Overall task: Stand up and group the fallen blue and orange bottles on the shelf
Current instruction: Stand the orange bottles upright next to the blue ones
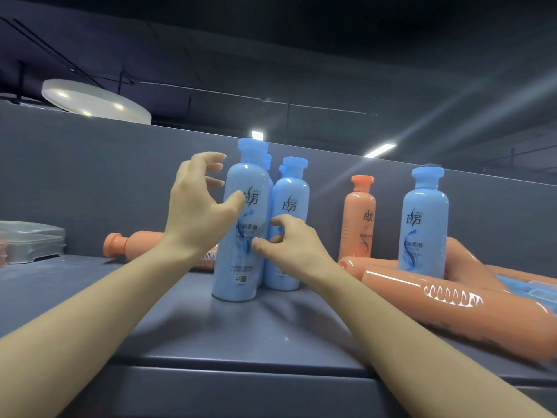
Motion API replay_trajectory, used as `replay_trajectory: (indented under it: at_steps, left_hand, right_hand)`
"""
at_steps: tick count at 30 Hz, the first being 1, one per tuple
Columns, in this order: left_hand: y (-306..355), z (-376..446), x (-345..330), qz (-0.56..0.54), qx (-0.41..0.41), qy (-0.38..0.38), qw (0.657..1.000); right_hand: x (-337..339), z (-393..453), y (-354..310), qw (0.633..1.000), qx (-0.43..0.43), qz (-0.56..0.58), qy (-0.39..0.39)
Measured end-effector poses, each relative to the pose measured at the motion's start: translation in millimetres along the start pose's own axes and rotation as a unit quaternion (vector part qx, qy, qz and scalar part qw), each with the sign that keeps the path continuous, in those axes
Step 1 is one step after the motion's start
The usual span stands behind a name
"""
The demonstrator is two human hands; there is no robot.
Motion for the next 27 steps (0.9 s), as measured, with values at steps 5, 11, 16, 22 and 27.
replay_trajectory:
  at_steps: [5, 11, 16, 22, 27]
  left_hand:
    - [22.3, -8.7, -21.0, -0.045, -0.023, -0.065, 0.997]
    - [32.6, -35.4, -76.6, -0.060, 0.015, -0.266, 0.962]
    - [47.2, -48.7, -108.0, -0.040, 0.021, -0.342, 0.939]
    - [63.5, -60.7, -141.1, 0.012, 0.000, -0.419, 0.908]
    - [70.5, -69.2, -161.1, 0.030, -0.014, -0.444, 0.895]
  right_hand:
    - [26.1, -12.7, 5.9, 0.998, 0.010, -0.047, 0.034]
    - [53.7, -24.5, 25.5, 0.996, 0.008, -0.073, 0.055]
    - [75.8, -32.6, 41.0, 0.994, 0.008, -0.088, 0.069]
    - [108.4, -37.4, 64.1, 0.986, -0.012, -0.145, 0.087]
    - [124.8, -42.7, 84.8, 0.958, -0.051, -0.279, 0.040]
Point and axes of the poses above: each hand's wrist, its own z-axis towards the middle knuckle, its own x-axis out of the back of the hand, y = z × x, the point moved 10 cm from there along z, towards the middle knuckle, and after that the axes turned 11 degrees about -x, right-handed, at the moved point
